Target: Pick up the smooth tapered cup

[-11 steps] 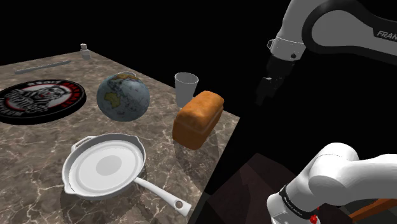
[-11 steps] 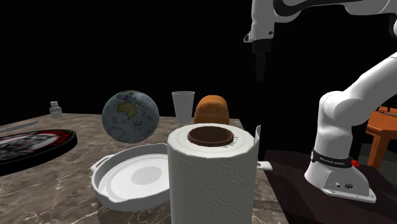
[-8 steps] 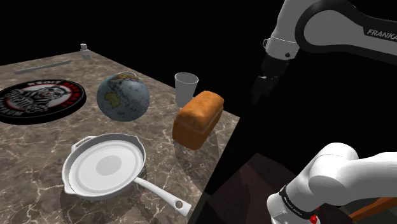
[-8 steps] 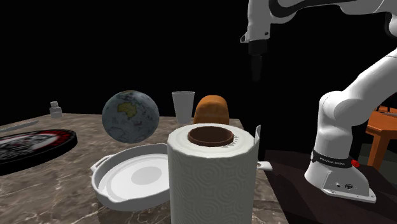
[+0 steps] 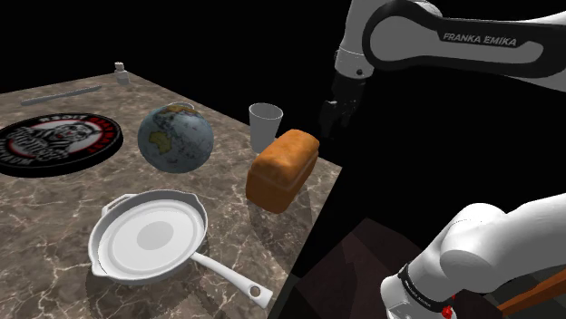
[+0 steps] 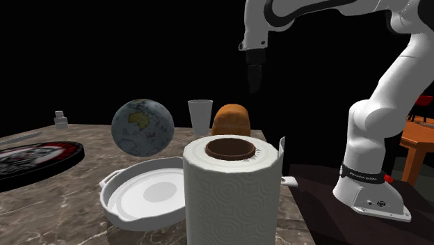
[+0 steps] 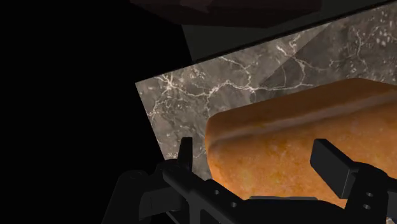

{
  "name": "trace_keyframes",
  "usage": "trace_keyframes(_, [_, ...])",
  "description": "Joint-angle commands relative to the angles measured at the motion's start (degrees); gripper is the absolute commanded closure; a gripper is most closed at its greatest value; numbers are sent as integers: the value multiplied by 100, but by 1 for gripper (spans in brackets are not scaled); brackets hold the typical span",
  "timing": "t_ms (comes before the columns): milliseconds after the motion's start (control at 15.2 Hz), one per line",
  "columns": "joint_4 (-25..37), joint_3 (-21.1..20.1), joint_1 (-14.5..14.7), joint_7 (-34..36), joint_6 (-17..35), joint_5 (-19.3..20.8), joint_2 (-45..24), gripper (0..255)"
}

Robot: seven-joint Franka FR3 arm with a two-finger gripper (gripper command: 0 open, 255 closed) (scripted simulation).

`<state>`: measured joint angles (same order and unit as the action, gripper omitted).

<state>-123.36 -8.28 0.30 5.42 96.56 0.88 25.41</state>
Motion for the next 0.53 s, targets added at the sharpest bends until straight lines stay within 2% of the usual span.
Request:
trace_keyframes(0, [282, -106, 5, 105, 177, 56, -435, 0])
trace_keyframes(462, [1602, -402, 45, 453, 432, 421, -1970, 0])
